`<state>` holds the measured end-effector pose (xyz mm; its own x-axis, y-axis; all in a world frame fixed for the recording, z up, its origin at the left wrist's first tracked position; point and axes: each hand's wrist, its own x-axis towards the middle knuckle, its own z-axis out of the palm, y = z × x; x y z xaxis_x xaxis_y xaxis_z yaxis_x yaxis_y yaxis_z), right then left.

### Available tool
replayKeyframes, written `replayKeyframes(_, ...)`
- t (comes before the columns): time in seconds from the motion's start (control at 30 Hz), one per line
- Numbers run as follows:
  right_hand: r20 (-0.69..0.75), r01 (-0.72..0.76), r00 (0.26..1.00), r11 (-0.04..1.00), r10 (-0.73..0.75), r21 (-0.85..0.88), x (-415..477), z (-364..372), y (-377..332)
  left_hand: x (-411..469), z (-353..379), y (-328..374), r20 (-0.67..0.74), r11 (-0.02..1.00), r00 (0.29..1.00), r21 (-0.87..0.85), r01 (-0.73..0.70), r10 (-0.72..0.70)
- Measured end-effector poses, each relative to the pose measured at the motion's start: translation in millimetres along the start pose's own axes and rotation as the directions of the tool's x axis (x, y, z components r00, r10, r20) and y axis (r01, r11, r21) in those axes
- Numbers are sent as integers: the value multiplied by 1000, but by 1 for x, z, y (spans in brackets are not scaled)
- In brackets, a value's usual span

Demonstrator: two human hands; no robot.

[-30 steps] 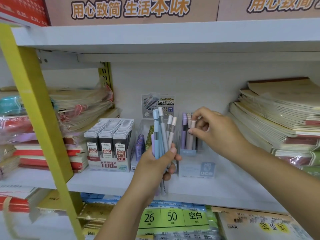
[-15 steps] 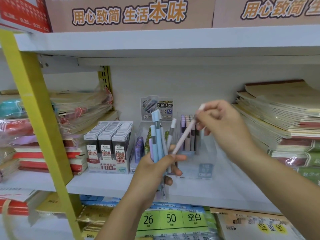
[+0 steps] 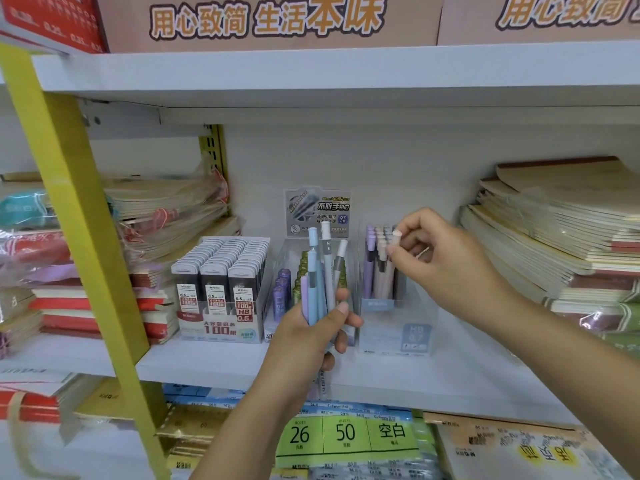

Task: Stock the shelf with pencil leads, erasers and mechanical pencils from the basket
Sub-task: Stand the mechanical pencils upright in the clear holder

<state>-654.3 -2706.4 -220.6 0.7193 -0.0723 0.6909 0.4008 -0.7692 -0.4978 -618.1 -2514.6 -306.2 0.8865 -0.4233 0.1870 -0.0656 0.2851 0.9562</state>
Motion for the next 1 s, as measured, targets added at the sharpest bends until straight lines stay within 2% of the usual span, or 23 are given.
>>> replayKeyframes(0.13,12,-8,1000,1000,8,-16,5,-1,3,1,-2,0,3,1000,1000,9,5,-5)
replayKeyframes(0.3,26,59,998,994,-57,-87,4,1,3,2,-1,0,7,1000,1000,5,9,-9)
replayKeyframes(0.47,90,67,995,958,-43,-277,0,8,3,-2,0,0,67,999,998,-35,24,-21)
replayKeyframes(0.53,50,79,996,948,-67,-310,-1,8,1,-4,0,1,103,999,994,-41,28,-24)
replayKeyframes(0.57,12,74,997,953,-73,-293,-1,7,-2,-4,1,2,124,999,992,-41,26,-21)
replayKeyframes(0.63,-21,2,1000,992,-5,-125,-4,8,-9,-5,3,3,165,999,986,-45,20,-13)
replayKeyframes(0.73,118,-185,980,956,162,226,-9,10,-20,-5,7,6,200,999,980,-47,23,-13)
replayKeyframes(0.8,144,-236,970,912,198,335,-9,10,-22,-6,8,6,210,999,978,-44,23,-14)
replayKeyframes(0.87,55,-245,968,864,247,440,-5,4,-23,-6,9,5,186,999,982,-33,12,-6)
replayKeyframes(0.93,-89,-190,957,832,275,522,2,-11,-23,-4,7,5,134,1000,991,-27,5,-1)
replayKeyframes(1.0,-216,-107,948,876,232,470,9,-29,-21,-2,6,5,84,999,996,-34,-2,5)
